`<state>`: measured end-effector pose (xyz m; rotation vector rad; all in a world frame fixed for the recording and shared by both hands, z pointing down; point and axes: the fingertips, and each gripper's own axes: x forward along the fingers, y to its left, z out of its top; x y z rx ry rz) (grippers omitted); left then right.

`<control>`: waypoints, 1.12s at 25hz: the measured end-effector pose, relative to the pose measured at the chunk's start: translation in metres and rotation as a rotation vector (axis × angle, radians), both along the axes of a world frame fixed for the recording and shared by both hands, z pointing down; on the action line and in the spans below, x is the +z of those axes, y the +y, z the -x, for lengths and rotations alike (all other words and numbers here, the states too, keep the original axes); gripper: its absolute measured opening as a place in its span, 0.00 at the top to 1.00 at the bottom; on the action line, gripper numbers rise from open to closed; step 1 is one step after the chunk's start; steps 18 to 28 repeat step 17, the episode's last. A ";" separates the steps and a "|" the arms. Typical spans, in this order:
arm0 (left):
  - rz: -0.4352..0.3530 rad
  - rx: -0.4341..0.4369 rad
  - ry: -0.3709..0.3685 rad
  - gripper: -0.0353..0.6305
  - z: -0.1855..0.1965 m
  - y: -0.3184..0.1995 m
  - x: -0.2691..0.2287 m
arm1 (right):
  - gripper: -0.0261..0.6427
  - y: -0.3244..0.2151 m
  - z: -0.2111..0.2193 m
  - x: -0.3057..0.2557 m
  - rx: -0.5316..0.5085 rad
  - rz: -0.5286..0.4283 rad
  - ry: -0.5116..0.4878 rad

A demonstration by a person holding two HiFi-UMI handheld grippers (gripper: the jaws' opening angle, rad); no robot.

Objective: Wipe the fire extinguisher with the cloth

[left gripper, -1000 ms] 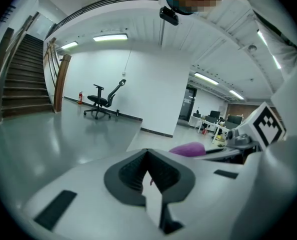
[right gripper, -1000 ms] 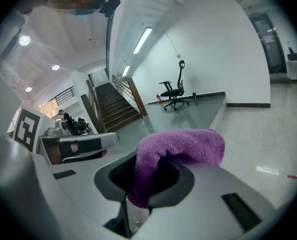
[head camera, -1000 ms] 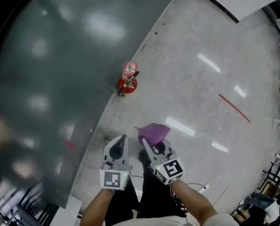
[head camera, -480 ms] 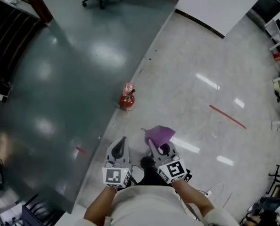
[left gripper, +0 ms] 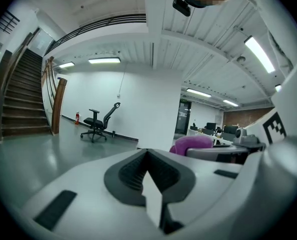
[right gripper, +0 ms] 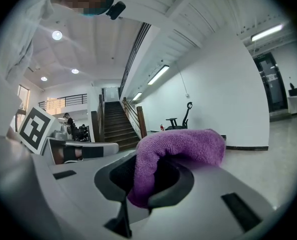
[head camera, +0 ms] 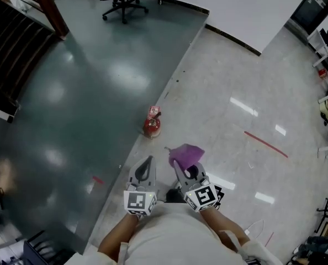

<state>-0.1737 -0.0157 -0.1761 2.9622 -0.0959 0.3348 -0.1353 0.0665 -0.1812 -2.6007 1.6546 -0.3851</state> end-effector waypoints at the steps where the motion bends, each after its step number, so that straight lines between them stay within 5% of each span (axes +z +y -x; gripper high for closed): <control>1: -0.002 -0.007 0.004 0.94 0.001 -0.002 -0.001 | 0.87 -0.001 0.002 -0.001 -0.004 -0.004 0.005; 28: 0.035 -0.040 -0.017 0.94 0.027 0.014 0.009 | 0.87 0.032 0.016 0.010 0.012 0.007 -0.012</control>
